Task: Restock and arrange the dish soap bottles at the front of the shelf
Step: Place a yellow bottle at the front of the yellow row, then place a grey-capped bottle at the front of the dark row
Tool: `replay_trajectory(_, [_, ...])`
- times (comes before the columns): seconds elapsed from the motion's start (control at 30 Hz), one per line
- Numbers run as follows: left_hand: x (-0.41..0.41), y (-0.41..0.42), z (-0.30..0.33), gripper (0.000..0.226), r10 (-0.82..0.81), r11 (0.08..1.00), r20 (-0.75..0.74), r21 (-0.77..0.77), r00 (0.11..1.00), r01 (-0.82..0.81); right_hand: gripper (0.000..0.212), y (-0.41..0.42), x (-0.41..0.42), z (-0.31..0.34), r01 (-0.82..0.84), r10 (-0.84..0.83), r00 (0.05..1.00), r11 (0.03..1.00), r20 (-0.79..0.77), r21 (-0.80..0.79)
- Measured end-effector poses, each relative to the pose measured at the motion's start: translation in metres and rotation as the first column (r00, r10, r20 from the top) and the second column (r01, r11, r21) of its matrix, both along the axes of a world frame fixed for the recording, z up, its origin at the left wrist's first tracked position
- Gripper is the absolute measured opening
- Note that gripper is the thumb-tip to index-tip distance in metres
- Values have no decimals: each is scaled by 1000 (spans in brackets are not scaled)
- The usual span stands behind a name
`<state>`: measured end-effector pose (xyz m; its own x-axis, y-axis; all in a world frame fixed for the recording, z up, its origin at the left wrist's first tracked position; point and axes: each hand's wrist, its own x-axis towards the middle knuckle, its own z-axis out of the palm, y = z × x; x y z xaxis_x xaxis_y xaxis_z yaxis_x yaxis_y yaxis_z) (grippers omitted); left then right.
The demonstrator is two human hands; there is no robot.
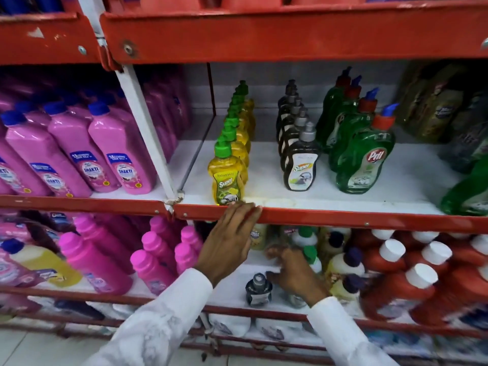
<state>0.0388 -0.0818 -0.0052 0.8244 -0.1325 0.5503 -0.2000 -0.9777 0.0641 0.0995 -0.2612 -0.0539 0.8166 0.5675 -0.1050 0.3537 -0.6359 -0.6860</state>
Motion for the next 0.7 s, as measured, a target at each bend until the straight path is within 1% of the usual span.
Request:
replay_trajectory(0.07, [6, -3, 4, 63, -18, 1000, -22, 23, 1000, 18, 52, 5, -6, -21, -87, 85, 995, 996, -45, -35])
replay_trajectory(0.13, [10, -8, 5, 66, -14, 1000, -34, 11, 999, 15, 51, 10, -12, -30, -134, 131, 990, 989, -42, -66])
replay_trajectory(0.3, [9, -13, 5, 66, -2, 996, -66, -93, 998, -4, 25, 18, -14, -40, -62, 63, 998, 998, -19, 27])
replay_trajectory(0.4, [7, -14, 6, 66, 1, 994, -80, -109, 997, -9, 25, 12, -18, -27, -36, 37, 999, 999, -12, 36])
replay_trajectory(0.47, [7, -14, 6, 66, -4, 993, -89, -120, 996, -7, 27, 1, -20, -6, -3, 3, 1000, 996, 0, 87])
replay_trajectory(0.57, [9, -12, 4, 66, -7, 989, -86, -146, 996, -5, 34, -24, -24, 44, 37, -49, 997, 985, 65, 170])
replay_trajectory(0.7, [12, -17, 0, 63, 7, 980, -76, -200, 997, -22, 45, -62, -27, 130, 100, -144, 985, 928, 98, 360])
